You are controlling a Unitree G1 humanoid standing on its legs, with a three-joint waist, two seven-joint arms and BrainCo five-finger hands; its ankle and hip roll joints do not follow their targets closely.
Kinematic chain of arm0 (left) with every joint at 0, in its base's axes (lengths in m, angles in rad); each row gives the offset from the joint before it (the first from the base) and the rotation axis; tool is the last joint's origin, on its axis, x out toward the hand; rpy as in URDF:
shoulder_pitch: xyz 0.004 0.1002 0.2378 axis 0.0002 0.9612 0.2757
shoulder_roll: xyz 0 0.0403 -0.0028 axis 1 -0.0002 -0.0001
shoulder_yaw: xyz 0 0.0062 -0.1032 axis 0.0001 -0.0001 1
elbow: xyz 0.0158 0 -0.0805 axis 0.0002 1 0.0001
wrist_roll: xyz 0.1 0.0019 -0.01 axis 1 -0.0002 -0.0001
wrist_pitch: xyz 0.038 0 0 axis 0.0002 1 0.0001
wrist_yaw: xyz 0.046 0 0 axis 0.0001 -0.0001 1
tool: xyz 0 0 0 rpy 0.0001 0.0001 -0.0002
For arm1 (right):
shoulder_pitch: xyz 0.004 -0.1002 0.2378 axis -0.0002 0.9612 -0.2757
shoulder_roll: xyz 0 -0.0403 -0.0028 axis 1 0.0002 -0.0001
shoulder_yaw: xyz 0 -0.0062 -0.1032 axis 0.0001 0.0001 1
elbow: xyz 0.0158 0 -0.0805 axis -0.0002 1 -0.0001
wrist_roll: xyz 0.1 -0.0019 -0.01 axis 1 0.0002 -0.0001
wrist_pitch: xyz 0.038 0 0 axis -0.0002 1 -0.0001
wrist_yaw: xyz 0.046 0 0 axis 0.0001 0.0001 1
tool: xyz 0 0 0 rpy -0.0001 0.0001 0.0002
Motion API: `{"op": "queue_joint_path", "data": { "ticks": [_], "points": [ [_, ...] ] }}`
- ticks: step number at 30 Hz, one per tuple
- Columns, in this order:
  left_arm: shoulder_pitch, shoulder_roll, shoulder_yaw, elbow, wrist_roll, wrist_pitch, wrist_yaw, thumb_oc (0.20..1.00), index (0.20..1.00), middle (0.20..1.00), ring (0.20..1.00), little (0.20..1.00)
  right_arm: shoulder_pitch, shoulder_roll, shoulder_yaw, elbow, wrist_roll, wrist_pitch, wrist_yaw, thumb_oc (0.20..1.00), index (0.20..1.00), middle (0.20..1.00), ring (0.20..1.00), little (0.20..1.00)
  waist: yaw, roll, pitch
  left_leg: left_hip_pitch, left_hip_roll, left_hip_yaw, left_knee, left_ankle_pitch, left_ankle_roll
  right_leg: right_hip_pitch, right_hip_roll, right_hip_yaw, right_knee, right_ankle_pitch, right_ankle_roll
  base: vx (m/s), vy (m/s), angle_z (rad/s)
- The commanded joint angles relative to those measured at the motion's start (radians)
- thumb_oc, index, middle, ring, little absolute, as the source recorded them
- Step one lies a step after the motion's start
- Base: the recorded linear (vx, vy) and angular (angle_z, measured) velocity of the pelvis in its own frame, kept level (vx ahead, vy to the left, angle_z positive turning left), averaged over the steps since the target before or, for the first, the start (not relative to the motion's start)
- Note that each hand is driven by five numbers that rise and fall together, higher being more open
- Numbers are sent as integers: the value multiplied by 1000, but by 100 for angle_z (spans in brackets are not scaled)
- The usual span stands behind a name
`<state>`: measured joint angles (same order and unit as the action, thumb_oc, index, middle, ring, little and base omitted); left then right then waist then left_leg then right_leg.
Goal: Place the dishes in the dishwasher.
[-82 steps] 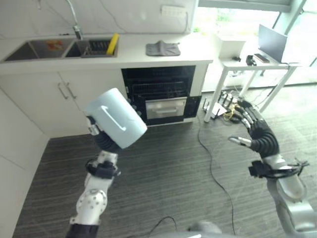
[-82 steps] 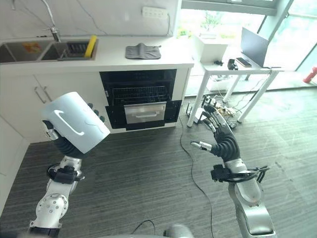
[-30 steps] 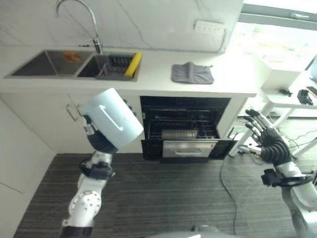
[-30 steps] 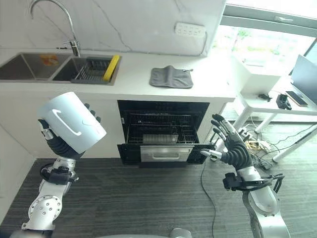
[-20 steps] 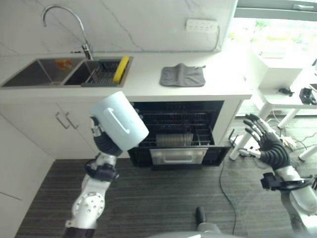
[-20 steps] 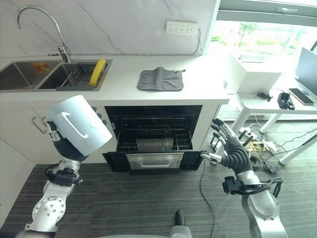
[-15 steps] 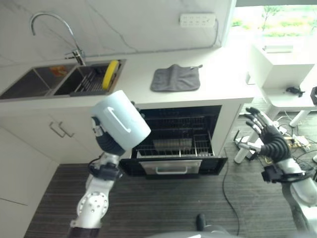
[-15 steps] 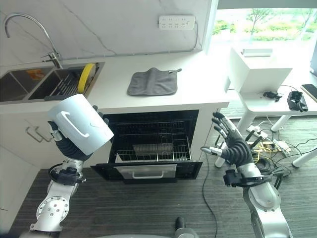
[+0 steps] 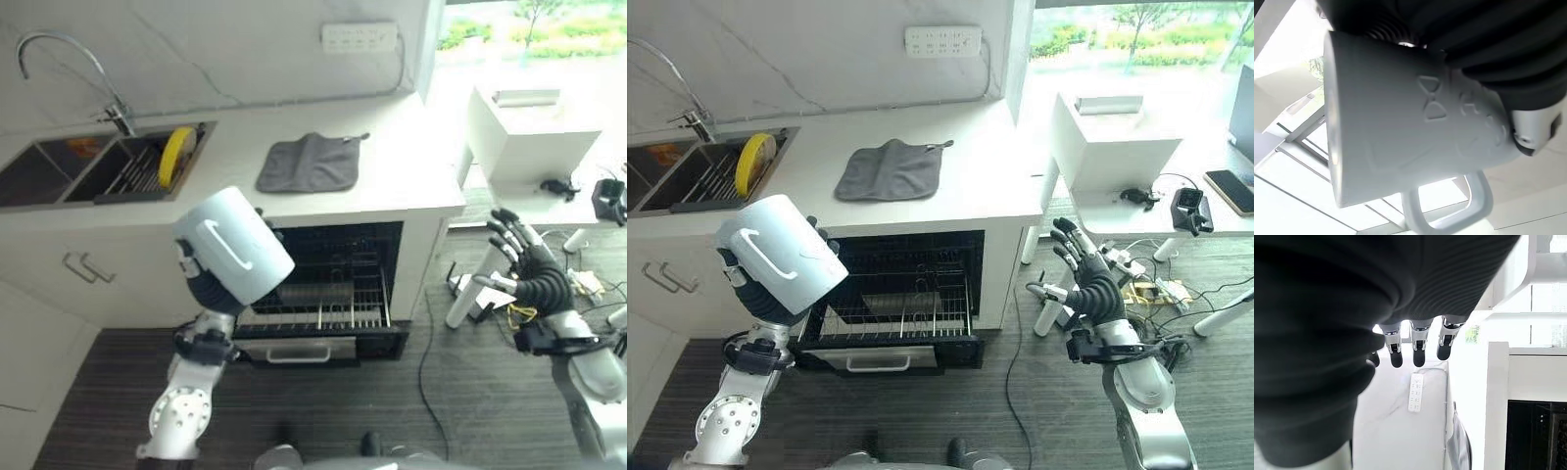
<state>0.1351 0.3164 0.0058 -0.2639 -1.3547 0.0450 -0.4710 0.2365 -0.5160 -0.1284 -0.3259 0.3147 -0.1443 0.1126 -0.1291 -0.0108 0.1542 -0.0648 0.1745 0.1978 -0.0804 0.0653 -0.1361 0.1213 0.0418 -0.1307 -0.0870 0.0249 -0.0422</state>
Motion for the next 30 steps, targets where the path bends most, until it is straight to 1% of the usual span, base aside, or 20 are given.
{"op": "queue_joint_path", "data": {
  "ticks": [1, 3, 5, 7, 12, 16, 17, 19, 20, 21, 22, 23, 24, 26, 27, 29, 30],
  "points": [
    [-12, 14, 31, -41, -36, -51, -57, 200, 200, 200, 200, 200, -22, -58, -55, -59, 23, -59, 6, 1000, 1000, 1000, 1000, 1000, -5, 11, -47, 120, 2, 18, -7, 93, 26, 4, -83, 54, 0, 42, 113, 65, 273, -20],
    [-10, 14, 29, -39, -42, -65, -52, 200, 200, 200, 200, 200, 8, -56, -84, -63, 35, -61, 41, 1000, 1000, 1000, 1000, 1000, -20, 18, -66, 134, -4, 31, -7, 68, 24, -7, -104, 31, 0, 48, 127, 103, 357, -27],
    [-14, 15, 34, -34, -46, -64, -47, 200, 200, 200, 200, 200, 23, -50, -100, -65, 46, -58, 63, 1000, 1000, 1000, 1000, 1000, -28, 19, -77, 149, -9, 54, -7, 55, 26, -11, -119, 10, 0, 53, 139, 90, 312, -3],
    [-25, 13, 30, -34, -29, -64, -32, 200, 200, 200, 200, 200, 23, -31, -93, -74, 32, -53, 69, 1000, 1000, 1000, 1000, 1000, -24, 12, -83, 167, -39, 52, -7, 26, 47, -15, -141, 4, 0, 65, 155, 68, 347, 4],
    [-56, 22, 29, -43, -1, -53, -2, 200, 200, 200, 200, 200, 1, -9, -66, -90, 21, -30, 56, 1000, 1000, 1000, 1000, 1000, -6, -13, -84, 178, -89, 61, -7, -14, 89, -13, -186, -5, 5, 89, 188, 22, 302, 11],
    [-69, 34, 24, -61, 42, -51, 32, 200, 200, 200, 200, 200, -9, -4, -51, -86, 8, -23, 51, 1000, 1000, 1000, 1000, 1000, 11, -22, -82, 178, -116, 65, -7, -29, 115, -17, -213, -16, 38, 96, 192, 9, 256, 2],
    [-71, 38, 17, -66, 53, -50, 49, 200, 200, 200, 200, 200, -15, -4, -45, -83, 12, -22, 50, 1000, 1000, 1000, 1000, 1000, 17, -27, -80, 176, -123, 64, -7, -33, 122, -31, -224, -24, 72, 113, 193, -4, 238, -13],
    [-82, 46, 7, -65, 81, -44, 65, 200, 200, 200, 200, 200, -23, -2, -32, -77, 46, -5, 65, 1000, 1000, 1000, 1000, 1000, 25, -30, -76, 173, -130, 60, -7, -35, 134, -48, -213, -19, 133, 108, 189, -5, 162, -12],
    [-82, 48, 4, -67, 94, -47, 71, 200, 200, 200, 200, 200, -24, -1, -29, -78, 59, 5, 73, 1000, 1000, 1000, 1000, 1000, 28, -32, -76, 171, -131, 57, -7, -35, 136, -49, -209, -21, 136, 103, 188, -5, 62, -4],
    [-83, 52, -1, -70, 106, -61, 83, 200, 200, 200, 200, 200, -26, 0, -20, -77, 75, 28, 91, 1000, 1000, 1000, 1000, 1000, 33, -35, -76, 169, -132, 52, -7, -34, 137, -48, -203, -26, 124, 96, 185, -4, -8, 4],
    [-87, 58, -3, -64, 136, -99, 103, 200, 200, 200, 200, 200, -29, -5, -4, -76, 91, 64, 122, 1000, 1000, 1000, 1000, 1000, 35, -39, -78, 169, -131, 47, -7, -34, 133, -47, -191, -34, 89, 88, 182, 0, 0, 0],
    [-89, 61, -2, -62, 145, -109, 108, 200, 200, 200, 200, 200, -30, -7, -1, -77, 97, 73, 129, 1000, 1000, 1000, 1000, 1000, 36, -40, -78, 169, -130, 47, -7, -34, 131, -47, -189, -37, 78, 88, 182, 3, -105, 1],
    [-99, 68, -3, -58, 179, -133, 134, 200, 200, 200, 200, 200, -44, -20, 10, -73, 141, 107, 137, 1000, 1000, 1000, 1000, 1000, 40, -46, -79, 173, -132, 48, -7, -39, 127, -46, -185, -51, 30, 104, 186, 1, -127, -2],
    [-121, 73, -10, -43, 216, -159, 162, 200, 200, 200, 200, 200, -78, -23, 32, -56, 188, 119, 129, 1000, 1000, 1000, 1000, 1000, 43, -50, -76, 178, -134, 48, -7, -46, 129, -48, -185, -52, 6, 124, 191, -11, -194, -1],
    [-132, 71, -17, -35, 232, -169, 174, 200, 200, 200, 200, 200, -96, -23, 40, -52, 208, 128, 120, 1000, 1000, 1000, 1000, 1000, 42, -51, -74, 180, -135, 46, -7, -49, 131, -49, -180, -43, 3, 124, 191, -7, -250, 5],
    [-157, 67, -41, -27, 268, -205, 238, 200, 200, 200, 200, 200, -136, -19, 67, -49, 224, 151, 80, 1000, 1000, 1000, 1000, 1000, 41, -49, -79, 183, -134, 36, -7, -50, 134, -50, -164, -23, 0, 116, 184, 12, -259, 14],
    [-168, 62, -49, -23, 282, -219, 267, 200, 200, 200, 200, 200, -150, -17, 80, -52, 231, 174, 76, 1000, 1000, 1000, 1000, 1000, 40, -47, -82, 185, -133, 36, -7, -50, 133, -49, -158, -21, 0, 110, 181, 31, -250, 16]
  ]
}}
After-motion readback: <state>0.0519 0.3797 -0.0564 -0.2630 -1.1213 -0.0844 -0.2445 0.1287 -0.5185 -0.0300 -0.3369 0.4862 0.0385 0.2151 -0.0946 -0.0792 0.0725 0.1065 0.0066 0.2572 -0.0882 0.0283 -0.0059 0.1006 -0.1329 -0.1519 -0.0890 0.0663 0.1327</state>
